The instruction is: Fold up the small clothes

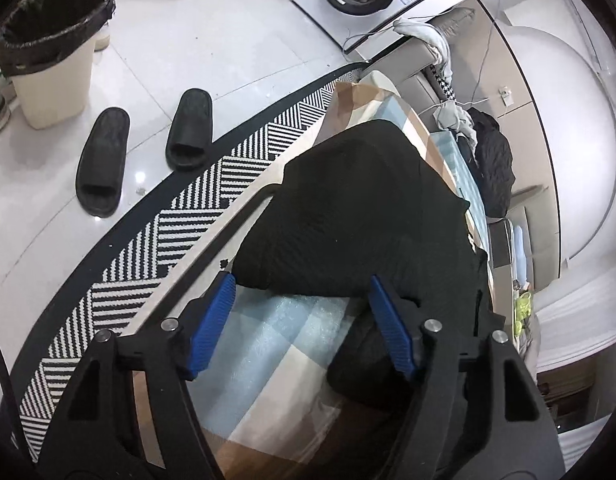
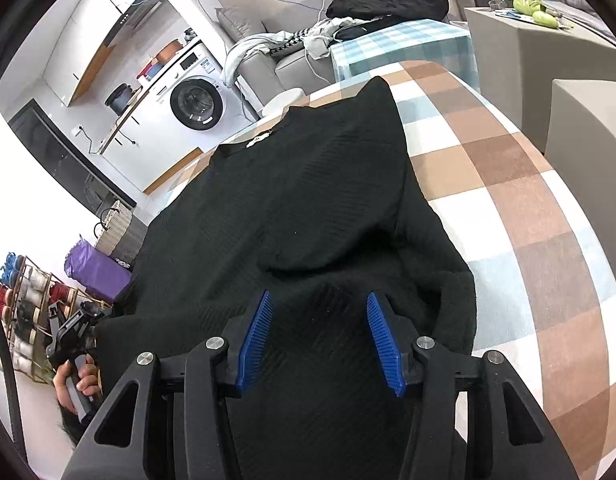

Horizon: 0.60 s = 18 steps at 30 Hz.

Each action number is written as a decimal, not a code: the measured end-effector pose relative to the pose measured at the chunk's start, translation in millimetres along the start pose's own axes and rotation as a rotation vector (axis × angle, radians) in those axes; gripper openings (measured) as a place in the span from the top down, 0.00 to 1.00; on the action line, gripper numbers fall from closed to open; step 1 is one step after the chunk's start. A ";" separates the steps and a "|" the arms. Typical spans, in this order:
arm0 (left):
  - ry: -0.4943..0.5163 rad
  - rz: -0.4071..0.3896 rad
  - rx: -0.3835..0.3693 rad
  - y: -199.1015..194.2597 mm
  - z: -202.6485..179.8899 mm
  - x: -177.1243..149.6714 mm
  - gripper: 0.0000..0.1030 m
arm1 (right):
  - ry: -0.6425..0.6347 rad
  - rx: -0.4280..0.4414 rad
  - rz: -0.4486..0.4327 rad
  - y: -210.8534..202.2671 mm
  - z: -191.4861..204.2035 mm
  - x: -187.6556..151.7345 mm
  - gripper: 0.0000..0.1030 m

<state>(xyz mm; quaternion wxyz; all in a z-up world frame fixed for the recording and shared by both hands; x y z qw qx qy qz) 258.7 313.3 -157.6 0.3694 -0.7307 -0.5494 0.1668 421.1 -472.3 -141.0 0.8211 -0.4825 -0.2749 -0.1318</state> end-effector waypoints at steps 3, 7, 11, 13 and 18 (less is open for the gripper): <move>-0.026 0.015 -0.007 10.5 1.0 4.0 0.35 | 0.002 -0.002 0.001 0.9 0.0 0.1 0.50; -0.069 -0.006 -0.018 19.6 5.3 16.1 0.44 | 0.002 -0.004 -0.007 0.3 0.0 -0.8 0.50; -0.088 -0.048 -0.019 27.3 6.5 29.5 0.75 | 0.014 -0.015 -0.003 1.2 -2.8 -4.7 0.50; -0.081 -0.070 -0.011 23.8 8.0 33.7 0.88 | 0.020 -0.014 -0.009 -0.2 -3.9 -6.3 0.51; -0.013 -0.145 -0.013 6.1 -8.7 37.7 0.96 | 0.035 -0.012 -0.014 -2.5 -6.7 -8.9 0.50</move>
Point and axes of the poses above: each gripper's, at about its wrist camera, not at the fingertips, and y roughly the way its jaws point, z to its left, x to its top, the point moved 9 cm from there along y, roughly the way its jaws point, and after that the axes turned 10 degrees about -y, right-handed, at the moved point
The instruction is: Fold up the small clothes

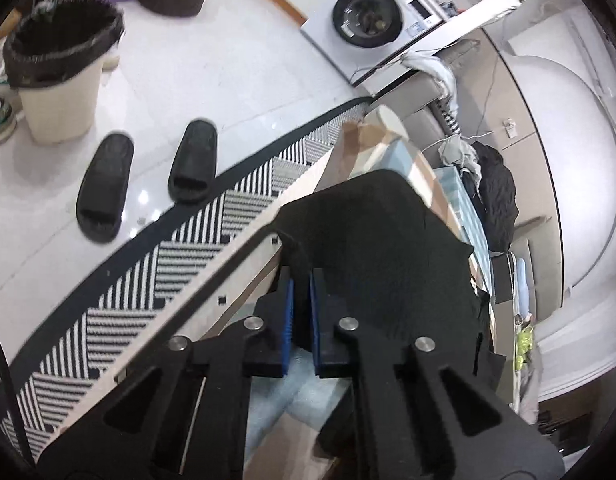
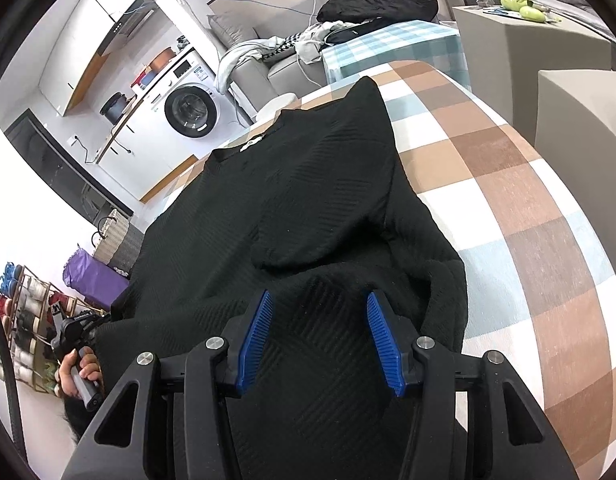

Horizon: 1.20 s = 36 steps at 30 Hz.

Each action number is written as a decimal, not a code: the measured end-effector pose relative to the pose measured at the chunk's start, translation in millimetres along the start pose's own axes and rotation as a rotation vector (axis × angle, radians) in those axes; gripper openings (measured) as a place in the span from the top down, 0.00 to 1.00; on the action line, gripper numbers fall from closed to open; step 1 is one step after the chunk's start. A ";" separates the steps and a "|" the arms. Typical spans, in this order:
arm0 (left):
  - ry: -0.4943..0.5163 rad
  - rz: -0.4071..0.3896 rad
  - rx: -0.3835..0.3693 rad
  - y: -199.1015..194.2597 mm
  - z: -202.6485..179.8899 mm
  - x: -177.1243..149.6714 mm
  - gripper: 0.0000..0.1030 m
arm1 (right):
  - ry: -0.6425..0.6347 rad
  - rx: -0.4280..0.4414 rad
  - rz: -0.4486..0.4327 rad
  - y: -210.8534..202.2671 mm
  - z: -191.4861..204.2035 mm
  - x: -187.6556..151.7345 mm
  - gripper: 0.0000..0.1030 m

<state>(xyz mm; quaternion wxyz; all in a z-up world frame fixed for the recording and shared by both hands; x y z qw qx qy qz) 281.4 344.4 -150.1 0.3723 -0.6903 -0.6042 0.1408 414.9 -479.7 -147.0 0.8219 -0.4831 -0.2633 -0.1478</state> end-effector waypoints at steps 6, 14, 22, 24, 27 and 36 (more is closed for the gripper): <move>0.169 -0.126 -0.025 -32.2 -67.2 4.8 0.97 | 0.012 0.012 -0.006 -3.1 -2.8 -2.7 0.51; 0.592 -0.116 -0.212 -41.5 -244.1 -91.9 0.97 | 0.027 0.023 -0.021 -10.6 -8.1 -2.8 0.51; 0.820 0.200 -0.216 1.5 -257.4 -219.5 0.61 | 0.030 0.005 -0.019 -15.5 -15.5 -0.9 0.50; 0.792 0.207 -0.213 -2.6 -242.3 -215.6 0.56 | 0.023 0.003 -0.022 -17.3 -14.9 -1.3 0.50; 0.738 0.178 -0.164 -1.6 -222.3 -193.7 0.56 | 0.027 0.003 -0.025 -17.1 -16.4 -2.7 0.50; 0.526 0.136 -0.038 46.7 -172.7 -113.8 0.56 | 0.030 0.008 -0.016 -14.9 -14.5 -5.3 0.49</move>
Point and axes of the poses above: each gripper's, at about its wrist camera, not at the fingertips, and y roughly the way its jaws point, z to its left, x to its top, the point moved 9 cm from there along y, roughly the way its jaws point, and after that the axes turned 10 degrees about -y, right-handed, at the moved point
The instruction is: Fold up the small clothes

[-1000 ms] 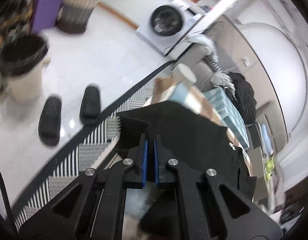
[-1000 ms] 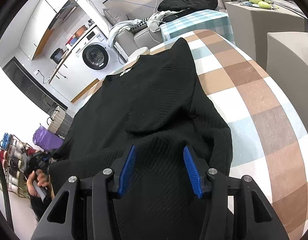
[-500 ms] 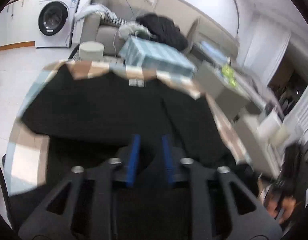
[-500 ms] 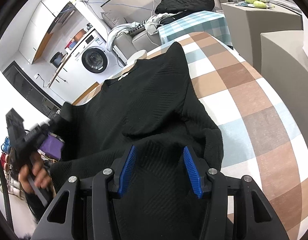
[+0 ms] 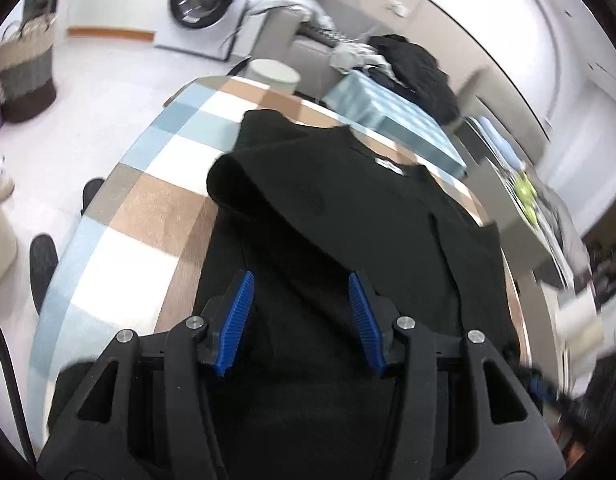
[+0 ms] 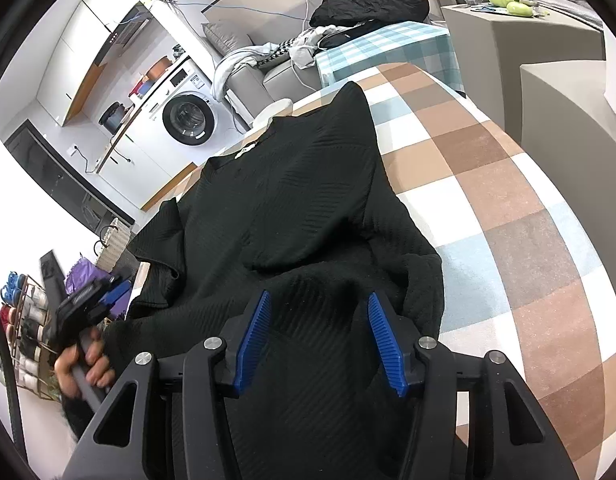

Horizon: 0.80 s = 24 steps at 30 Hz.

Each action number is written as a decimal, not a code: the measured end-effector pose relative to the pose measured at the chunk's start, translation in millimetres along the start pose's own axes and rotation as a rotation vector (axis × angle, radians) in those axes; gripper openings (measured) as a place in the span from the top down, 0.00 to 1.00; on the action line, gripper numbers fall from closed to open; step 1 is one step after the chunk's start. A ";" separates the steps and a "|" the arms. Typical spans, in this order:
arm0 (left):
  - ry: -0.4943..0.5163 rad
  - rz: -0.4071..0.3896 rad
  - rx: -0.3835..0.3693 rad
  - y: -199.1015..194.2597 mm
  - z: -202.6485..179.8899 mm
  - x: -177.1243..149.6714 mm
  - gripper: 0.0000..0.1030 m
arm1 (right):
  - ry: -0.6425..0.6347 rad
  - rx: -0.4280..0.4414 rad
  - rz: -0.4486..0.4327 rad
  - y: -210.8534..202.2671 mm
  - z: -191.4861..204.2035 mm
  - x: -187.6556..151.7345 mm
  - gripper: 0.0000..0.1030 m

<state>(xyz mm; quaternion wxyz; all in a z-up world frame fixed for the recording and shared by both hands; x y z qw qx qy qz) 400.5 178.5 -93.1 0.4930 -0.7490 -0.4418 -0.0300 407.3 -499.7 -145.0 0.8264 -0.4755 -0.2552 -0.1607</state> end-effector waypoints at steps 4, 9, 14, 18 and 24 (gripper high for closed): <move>-0.109 -0.003 0.039 28.3 24.4 25.0 0.56 | 0.007 0.001 0.008 -1.6 -1.3 -3.2 0.49; -0.247 -0.031 0.089 52.0 59.3 54.1 0.79 | 0.019 -0.001 0.013 -3.6 -7.6 -6.7 0.49; -0.124 -0.052 0.063 51.7 28.7 68.3 0.97 | 0.038 0.000 0.013 -5.0 -16.2 -9.8 0.49; 0.003 -0.067 -0.080 43.1 -43.3 79.0 0.97 | 0.048 -0.006 0.006 -5.3 -19.6 -8.6 0.49; 0.122 -0.111 -0.066 21.6 -94.0 69.3 0.36 | 0.043 -0.008 -0.006 -12.6 -18.5 -3.1 0.49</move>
Point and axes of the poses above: each gripper's, at about its wrist camera, not at the fingertips, and y roughly the way its jaws point, z to its left, x to its top, the point moved 9 cm from there along y, roughly the way its jaws point, and after that the axes turned 10 degrees about -y, right-handed, at the moved point
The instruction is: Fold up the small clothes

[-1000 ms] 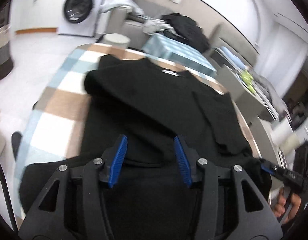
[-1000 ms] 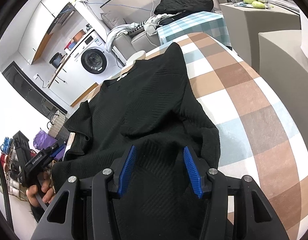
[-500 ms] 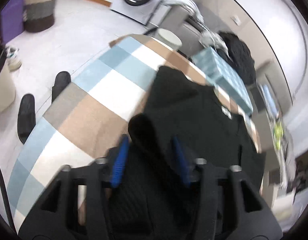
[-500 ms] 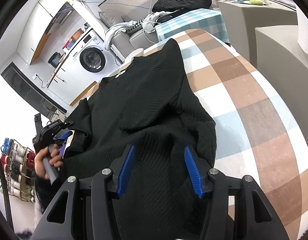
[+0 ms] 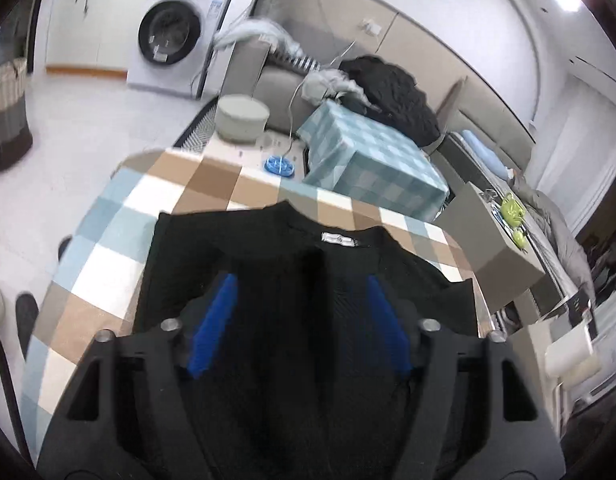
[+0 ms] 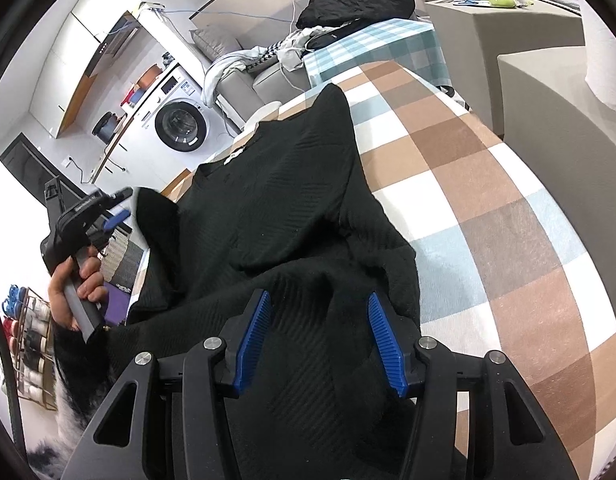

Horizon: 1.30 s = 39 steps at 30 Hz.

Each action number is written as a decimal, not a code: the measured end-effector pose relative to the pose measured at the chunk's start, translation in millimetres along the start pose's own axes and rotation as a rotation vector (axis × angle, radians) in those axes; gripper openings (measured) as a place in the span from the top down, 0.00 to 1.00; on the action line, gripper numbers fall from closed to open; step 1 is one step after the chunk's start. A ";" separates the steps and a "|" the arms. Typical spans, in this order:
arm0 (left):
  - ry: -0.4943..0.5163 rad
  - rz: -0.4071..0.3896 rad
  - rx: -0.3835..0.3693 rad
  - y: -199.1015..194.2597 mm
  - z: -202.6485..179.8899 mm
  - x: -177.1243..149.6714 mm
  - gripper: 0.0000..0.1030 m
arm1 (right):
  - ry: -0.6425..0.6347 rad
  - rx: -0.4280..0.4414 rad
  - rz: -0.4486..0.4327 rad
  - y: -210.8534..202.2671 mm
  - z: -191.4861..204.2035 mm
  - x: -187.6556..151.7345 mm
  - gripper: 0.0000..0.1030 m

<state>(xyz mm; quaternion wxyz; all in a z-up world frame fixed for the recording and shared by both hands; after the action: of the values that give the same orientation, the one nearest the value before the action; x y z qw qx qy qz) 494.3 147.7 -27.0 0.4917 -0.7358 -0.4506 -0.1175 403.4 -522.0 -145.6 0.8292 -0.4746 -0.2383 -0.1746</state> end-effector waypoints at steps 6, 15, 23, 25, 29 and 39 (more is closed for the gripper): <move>0.006 0.012 0.052 -37.5 24.9 -28.9 0.36 | -0.016 -0.019 -0.022 -11.7 -5.0 4.1 0.49; -0.004 -0.017 0.158 -126.5 112.5 -101.0 0.35 | -0.116 -0.062 -0.038 -28.6 -11.0 -3.6 0.28; -0.053 0.011 0.226 -174.6 181.4 -160.1 0.35 | -0.218 0.004 0.058 -16.1 -0.2 -48.1 0.30; -0.057 0.022 0.239 -181.1 193.0 -170.1 0.35 | -0.242 0.001 0.097 -4.3 1.1 -54.4 0.61; -0.060 0.050 0.260 -185.1 206.6 -182.4 0.35 | -0.276 -0.010 0.055 1.2 -5.7 -39.8 0.93; -0.031 0.141 0.270 -166.7 199.4 -199.7 0.35 | -0.178 0.017 0.079 -0.8 -46.0 -45.6 0.54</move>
<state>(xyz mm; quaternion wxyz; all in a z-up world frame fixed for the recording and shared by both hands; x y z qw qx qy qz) 197.5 222.2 -144.6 0.5864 -0.6944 -0.4169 -0.0097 375.9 -559.6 -190.7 0.8149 -0.4901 -0.2938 -0.0969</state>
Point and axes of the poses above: each gripper's, at about its wrist camera, not at the fingertips, and y roughly the way its jaws point, z to its left, x to its top, the point moved 9 cm from there along y, roughly the way its jaws point, and after that the axes turned 10 degrees about -y, right-handed, at the moved point
